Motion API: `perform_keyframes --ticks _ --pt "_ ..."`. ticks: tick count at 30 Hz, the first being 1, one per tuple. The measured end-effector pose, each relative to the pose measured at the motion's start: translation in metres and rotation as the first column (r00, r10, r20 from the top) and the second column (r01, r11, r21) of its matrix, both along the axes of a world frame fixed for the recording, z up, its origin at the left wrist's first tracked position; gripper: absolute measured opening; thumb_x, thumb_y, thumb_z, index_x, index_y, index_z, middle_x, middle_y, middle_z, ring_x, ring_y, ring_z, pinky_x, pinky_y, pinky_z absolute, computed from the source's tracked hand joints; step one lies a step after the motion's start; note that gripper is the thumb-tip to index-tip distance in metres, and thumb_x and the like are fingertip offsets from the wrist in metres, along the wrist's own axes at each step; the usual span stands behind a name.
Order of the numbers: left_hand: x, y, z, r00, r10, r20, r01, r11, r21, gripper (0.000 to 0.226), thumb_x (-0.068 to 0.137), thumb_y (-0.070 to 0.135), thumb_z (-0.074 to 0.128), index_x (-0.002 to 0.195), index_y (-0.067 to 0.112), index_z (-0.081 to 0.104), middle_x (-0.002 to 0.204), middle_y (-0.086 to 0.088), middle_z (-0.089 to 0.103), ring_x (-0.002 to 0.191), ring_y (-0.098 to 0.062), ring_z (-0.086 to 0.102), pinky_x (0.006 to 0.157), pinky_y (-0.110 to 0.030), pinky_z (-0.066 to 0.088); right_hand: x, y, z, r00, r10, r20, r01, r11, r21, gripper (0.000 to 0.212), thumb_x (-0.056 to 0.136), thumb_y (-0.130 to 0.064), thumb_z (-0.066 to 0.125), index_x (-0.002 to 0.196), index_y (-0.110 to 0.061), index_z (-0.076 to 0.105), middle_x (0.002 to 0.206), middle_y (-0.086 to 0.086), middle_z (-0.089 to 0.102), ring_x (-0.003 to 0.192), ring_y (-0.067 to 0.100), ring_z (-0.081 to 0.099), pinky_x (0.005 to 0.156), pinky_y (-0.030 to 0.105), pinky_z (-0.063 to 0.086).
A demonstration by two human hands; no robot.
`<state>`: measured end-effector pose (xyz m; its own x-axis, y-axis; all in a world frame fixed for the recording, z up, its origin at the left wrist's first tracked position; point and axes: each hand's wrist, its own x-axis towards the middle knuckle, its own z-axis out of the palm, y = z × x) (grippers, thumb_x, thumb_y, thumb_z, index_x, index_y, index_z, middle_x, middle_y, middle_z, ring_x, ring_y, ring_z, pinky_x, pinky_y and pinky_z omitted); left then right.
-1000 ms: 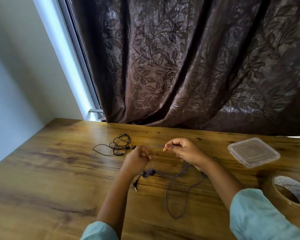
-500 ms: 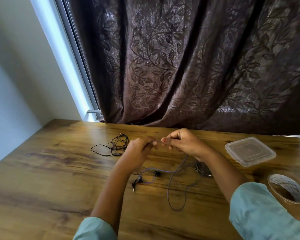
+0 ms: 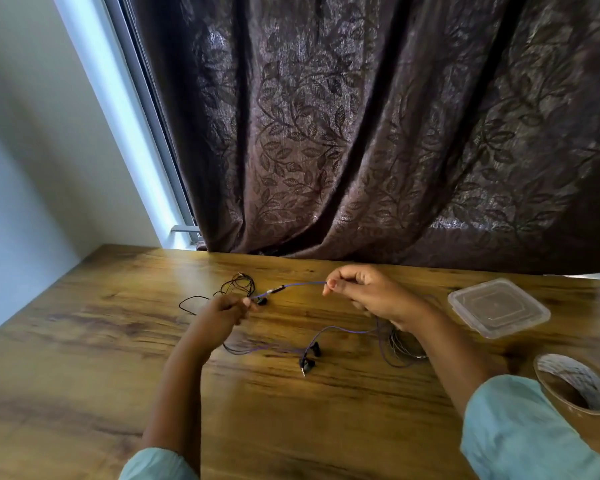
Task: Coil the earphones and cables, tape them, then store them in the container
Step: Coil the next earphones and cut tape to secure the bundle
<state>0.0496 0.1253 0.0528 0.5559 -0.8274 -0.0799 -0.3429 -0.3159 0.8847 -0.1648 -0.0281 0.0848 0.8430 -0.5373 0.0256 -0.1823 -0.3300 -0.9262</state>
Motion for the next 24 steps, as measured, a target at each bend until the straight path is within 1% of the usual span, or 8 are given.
perform_keyframes --ticks 2,5,8,12,16,18,21,24 --pt "-0.007 0.001 0.004 0.996 -0.085 -0.003 0.085 0.990 0.109 0.019 0.092 0.008 0.055 0.104 0.021 0.063 0.105 -0.003 0.060 0.102 -0.020 0.054 0.089 -0.032 0.042 0.003 0.004 0.005 0.999 0.032 0.006 -0.032 0.998 -0.061 0.020 0.098 -0.020 0.049 0.091 -0.011 0.064 0.040 -0.018 0.043 0.038 0.002 0.042 0.038 0.012 0.031" --pt "-0.028 -0.006 0.027 0.978 -0.199 -0.062 0.198 0.980 -0.017 0.046 0.088 0.007 0.059 0.130 0.024 0.050 0.122 0.004 0.056 0.109 -0.011 0.054 0.089 -0.022 0.044 0.014 0.011 0.010 0.997 0.065 0.043 -0.058 0.987 -0.150 0.018 0.097 -0.018 0.052 0.089 -0.009 0.066 0.058 -0.024 0.059 0.059 -0.009 0.053 0.061 0.008 0.040" --pt "-0.055 -0.019 0.048 0.945 -0.320 -0.071 0.301 0.932 -0.199 0.027 0.091 0.018 0.056 0.118 0.018 0.060 0.092 0.008 0.066 0.080 -0.005 0.061 0.069 -0.015 0.047 0.026 0.013 0.010 0.995 0.086 0.052 -0.073 0.973 -0.220 0.018 0.092 -0.030 0.058 0.082 -0.018 0.068 0.081 0.006 0.066 0.077 0.019 0.057 0.074 0.038 0.045" --pt "-0.059 -0.025 0.046 0.944 -0.323 0.064 0.329 0.917 -0.225 0.026 0.091 0.021 0.055 0.088 -0.002 0.065 0.052 0.004 0.036 0.042 -0.002 0.031 0.041 -0.013 0.028 0.025 0.006 0.018 0.995 0.098 0.026 -0.088 0.963 -0.255 0.017 0.093 -0.023 0.058 0.080 -0.023 0.068 0.080 -0.010 0.067 0.083 0.002 0.061 0.082 0.029 0.047" --pt "-0.031 -0.015 0.037 0.995 -0.095 0.007 0.092 0.938 -0.334 0.020 0.095 0.013 0.050 0.081 0.007 0.064 0.042 0.011 0.041 0.039 0.001 0.034 0.040 -0.010 0.029 0.001 -0.006 0.022 0.999 0.040 -0.034 -0.047 0.967 -0.251 0.023 0.093 -0.029 0.056 0.076 -0.020 0.068 0.080 -0.016 0.066 0.083 -0.007 0.060 0.081 0.015 0.045" --pt "-0.005 -0.003 0.027 0.992 0.089 -0.091 -0.116 0.923 -0.366 0.022 0.095 0.016 0.049 0.079 0.009 0.063 0.045 0.012 0.035 0.039 -0.001 0.029 0.037 -0.014 0.024 -0.016 -0.013 0.025 1.000 -0.015 -0.008 0.014 0.987 -0.162 0.026 0.094 -0.030 0.054 0.075 -0.017 0.065 0.059 -0.016 0.057 0.055 -0.005 0.054 0.057 0.009 0.041" --pt "0.019 0.015 0.011 0.979 0.139 -0.150 -0.165 0.971 -0.173 0.023 0.095 0.020 0.050 0.078 0.013 0.065 0.057 0.002 0.037 0.049 -0.010 0.028 0.042 -0.019 0.023 -0.029 -0.021 0.021 0.998 -0.067 -0.005 0.066 0.996 -0.067 0.027 0.093 -0.035 0.053 0.075 -0.019 0.065 0.041 -0.013 0.030 0.036 0.005 0.024 0.039 0.018 0.021" --pt "0.007 0.017 0.007 0.979 -0.142 -0.145 0.181 0.932 0.313 0.023 0.095 0.021 0.049 0.087 0.013 0.068 0.075 -0.003 0.058 0.062 -0.013 0.047 0.055 -0.024 0.034 -0.022 -0.015 0.016 1.000 -0.021 0.023 0.022 0.999 -0.031 0.025 0.094 -0.032 0.052 0.076 -0.019 0.063 0.040 -0.012 0.029 0.037 0.006 0.022 0.040 0.022 0.017"
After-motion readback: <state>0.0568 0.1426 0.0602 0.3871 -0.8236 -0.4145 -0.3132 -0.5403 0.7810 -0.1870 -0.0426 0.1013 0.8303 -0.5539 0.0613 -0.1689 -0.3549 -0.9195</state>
